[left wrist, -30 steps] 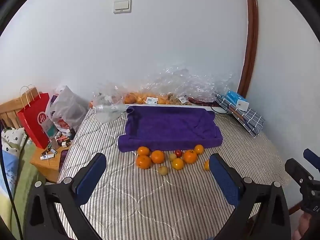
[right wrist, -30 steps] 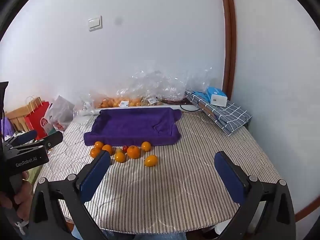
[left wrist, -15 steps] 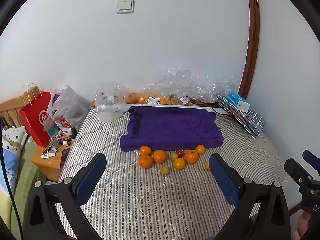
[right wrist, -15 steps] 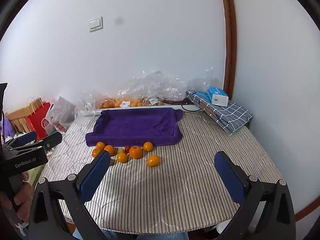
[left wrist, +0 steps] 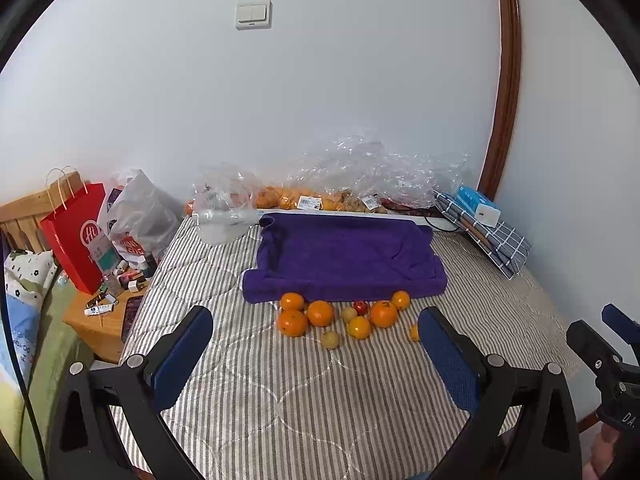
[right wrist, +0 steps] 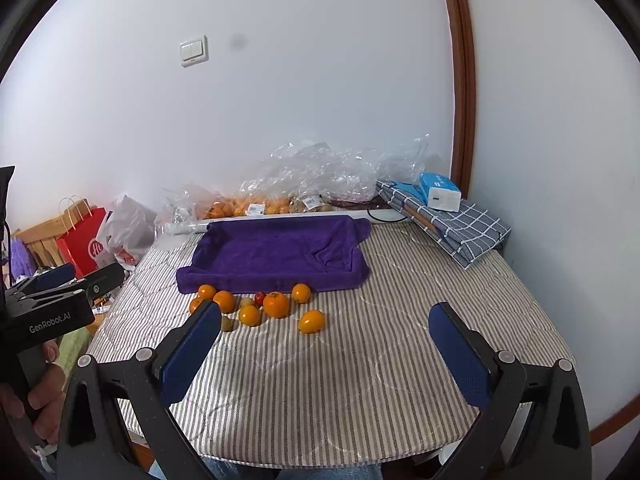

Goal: Organize fruits

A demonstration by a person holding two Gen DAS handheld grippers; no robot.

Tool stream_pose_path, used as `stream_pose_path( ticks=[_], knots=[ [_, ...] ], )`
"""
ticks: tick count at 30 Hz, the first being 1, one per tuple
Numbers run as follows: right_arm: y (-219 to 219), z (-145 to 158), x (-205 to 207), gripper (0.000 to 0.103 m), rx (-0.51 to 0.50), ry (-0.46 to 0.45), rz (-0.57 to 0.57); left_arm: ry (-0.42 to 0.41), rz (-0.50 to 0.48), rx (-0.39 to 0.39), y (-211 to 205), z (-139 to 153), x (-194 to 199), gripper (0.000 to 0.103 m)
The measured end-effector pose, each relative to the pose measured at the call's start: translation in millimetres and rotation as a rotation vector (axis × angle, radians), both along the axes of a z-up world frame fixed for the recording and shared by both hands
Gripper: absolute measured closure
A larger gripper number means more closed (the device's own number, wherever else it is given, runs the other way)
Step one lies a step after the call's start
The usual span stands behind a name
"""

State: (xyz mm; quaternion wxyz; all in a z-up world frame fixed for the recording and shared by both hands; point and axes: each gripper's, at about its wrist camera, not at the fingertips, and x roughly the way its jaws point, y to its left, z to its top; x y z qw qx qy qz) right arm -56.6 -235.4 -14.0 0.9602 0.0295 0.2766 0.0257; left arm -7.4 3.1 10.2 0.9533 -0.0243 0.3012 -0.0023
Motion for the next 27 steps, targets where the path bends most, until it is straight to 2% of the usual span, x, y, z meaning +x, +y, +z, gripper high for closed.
stream_pose_path(
  ticks=[27],
  knots=[
    [1.3,-5.0,2.0,0.001,0.005,0.006,0.005,0.001,0.001,-0.007,4.1,-1.5,0.0,0.0]
  ],
)
